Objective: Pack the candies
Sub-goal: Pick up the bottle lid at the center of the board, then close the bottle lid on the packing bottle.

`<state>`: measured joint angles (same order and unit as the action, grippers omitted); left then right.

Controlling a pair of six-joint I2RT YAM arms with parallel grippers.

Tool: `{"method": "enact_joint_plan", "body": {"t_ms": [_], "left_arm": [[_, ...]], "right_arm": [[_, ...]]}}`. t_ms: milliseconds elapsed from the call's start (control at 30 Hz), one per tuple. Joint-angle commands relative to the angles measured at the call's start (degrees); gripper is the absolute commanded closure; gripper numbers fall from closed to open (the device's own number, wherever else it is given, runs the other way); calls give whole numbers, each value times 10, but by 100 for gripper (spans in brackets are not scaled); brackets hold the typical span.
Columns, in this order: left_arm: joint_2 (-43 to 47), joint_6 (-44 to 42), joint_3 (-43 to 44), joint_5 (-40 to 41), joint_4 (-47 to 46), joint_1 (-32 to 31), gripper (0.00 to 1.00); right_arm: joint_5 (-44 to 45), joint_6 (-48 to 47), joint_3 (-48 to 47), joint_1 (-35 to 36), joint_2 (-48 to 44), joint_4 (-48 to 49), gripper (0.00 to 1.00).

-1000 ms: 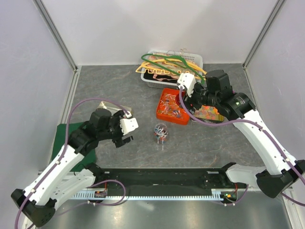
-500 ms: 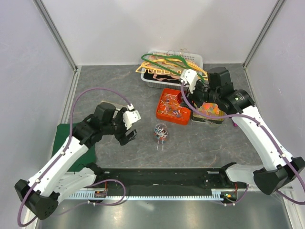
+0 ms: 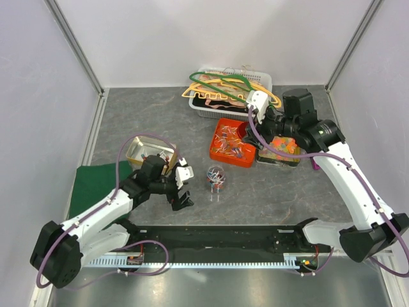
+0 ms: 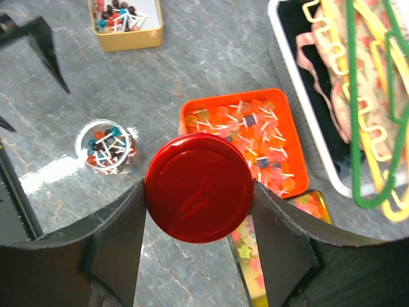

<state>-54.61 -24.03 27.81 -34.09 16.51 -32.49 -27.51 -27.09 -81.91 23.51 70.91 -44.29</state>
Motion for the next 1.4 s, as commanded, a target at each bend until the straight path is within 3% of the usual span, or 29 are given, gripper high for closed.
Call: {"method": "enact_joint_plan", "body": {"t_ms": [0, 400, 1067, 1367], "left_arm": [[-14, -24, -18, -70, -162, 2, 2], [-233, -1, 87, -157, -261, 5, 1], [-371, 90, 8, -174, -582, -13, 2], [-395, 117, -36, -152, -703, -24, 10]], "right_arm": [[-40, 12, -12, -1, 31, 12, 94], [-24, -10, 24, 18, 26, 30, 94], [-11, -23, 74, 50, 34, 60, 94], [6, -29, 97, 94, 52, 71, 94]]}}
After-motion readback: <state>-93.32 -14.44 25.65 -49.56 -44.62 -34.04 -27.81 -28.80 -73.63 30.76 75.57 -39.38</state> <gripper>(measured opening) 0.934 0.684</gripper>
